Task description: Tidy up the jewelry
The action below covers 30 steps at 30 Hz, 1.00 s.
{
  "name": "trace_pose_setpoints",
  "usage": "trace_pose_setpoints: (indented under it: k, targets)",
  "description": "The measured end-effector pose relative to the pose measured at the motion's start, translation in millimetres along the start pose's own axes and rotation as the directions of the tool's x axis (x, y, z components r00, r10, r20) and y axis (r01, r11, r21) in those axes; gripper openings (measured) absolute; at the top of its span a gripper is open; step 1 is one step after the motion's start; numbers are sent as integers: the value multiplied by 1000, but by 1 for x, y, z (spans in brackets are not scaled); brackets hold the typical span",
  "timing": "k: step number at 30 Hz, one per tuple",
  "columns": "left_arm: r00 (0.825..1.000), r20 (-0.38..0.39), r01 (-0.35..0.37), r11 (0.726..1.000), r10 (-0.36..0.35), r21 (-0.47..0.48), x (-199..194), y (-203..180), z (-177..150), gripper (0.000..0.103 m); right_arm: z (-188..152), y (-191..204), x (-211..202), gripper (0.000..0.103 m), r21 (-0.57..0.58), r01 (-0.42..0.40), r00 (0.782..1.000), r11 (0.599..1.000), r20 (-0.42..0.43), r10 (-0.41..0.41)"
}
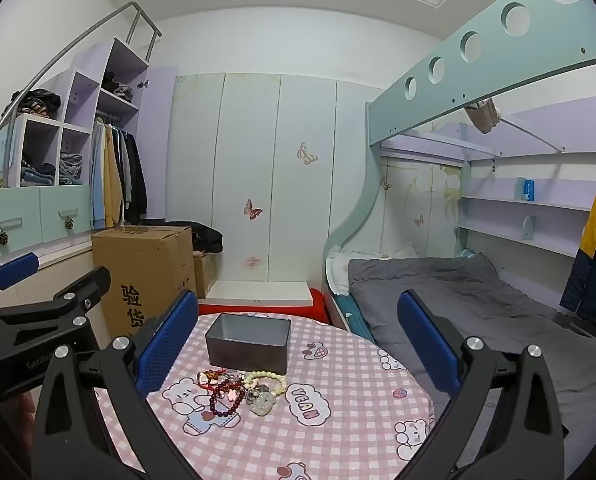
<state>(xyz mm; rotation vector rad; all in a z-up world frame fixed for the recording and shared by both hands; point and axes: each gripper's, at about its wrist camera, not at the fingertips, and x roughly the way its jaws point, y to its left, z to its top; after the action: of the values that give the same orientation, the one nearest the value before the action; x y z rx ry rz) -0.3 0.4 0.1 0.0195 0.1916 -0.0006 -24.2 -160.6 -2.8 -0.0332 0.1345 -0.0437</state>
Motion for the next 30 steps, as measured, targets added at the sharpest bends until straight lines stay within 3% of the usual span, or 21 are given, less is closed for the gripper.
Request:
trace_pose_setpoints:
  k: [30]
  targets:
    - [1000, -10, 8, 1000, -8, 0, 0, -1, -7, 97, 2, 1, -1, 96, 2, 1, 1000, 1000, -5, -1]
